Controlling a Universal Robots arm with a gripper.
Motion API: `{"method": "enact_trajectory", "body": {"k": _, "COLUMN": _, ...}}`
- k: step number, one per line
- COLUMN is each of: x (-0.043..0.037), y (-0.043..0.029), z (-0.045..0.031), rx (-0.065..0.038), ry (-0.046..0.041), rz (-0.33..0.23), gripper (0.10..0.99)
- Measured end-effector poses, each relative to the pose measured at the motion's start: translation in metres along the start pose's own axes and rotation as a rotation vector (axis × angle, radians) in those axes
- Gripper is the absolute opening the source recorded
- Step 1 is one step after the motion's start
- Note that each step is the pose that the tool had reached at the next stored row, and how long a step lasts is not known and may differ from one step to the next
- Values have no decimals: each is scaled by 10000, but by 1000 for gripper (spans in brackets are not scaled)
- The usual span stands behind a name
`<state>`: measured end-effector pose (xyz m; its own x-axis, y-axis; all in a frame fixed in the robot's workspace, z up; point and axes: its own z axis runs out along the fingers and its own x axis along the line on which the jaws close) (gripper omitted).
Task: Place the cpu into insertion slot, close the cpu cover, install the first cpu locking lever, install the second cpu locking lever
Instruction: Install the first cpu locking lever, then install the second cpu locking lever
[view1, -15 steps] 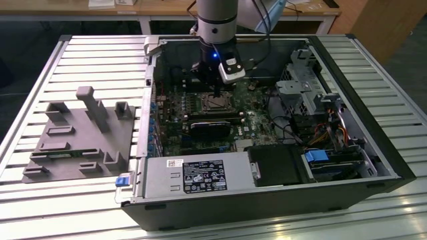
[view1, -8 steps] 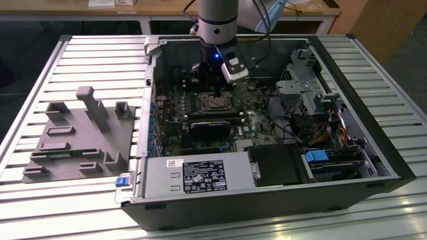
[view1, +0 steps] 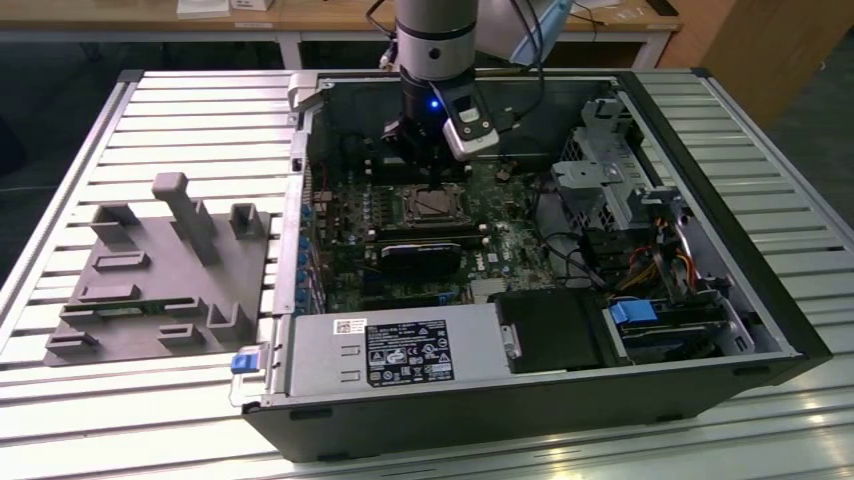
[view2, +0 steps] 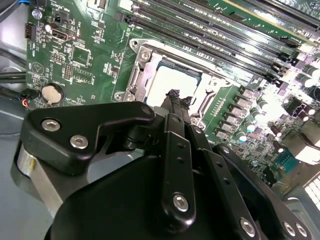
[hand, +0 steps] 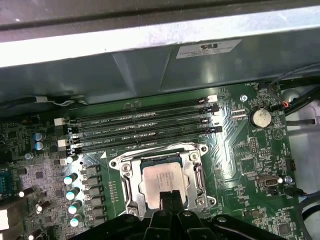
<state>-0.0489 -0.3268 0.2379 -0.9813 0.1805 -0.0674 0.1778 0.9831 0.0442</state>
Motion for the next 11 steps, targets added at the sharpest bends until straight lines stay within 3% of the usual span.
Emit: {"method": "enact_trajectory", "body": {"k": 11, "x": -1, "y": 0, "z": -13, "rx": 4, "ry": 1, "rz": 0, "gripper": 102}}
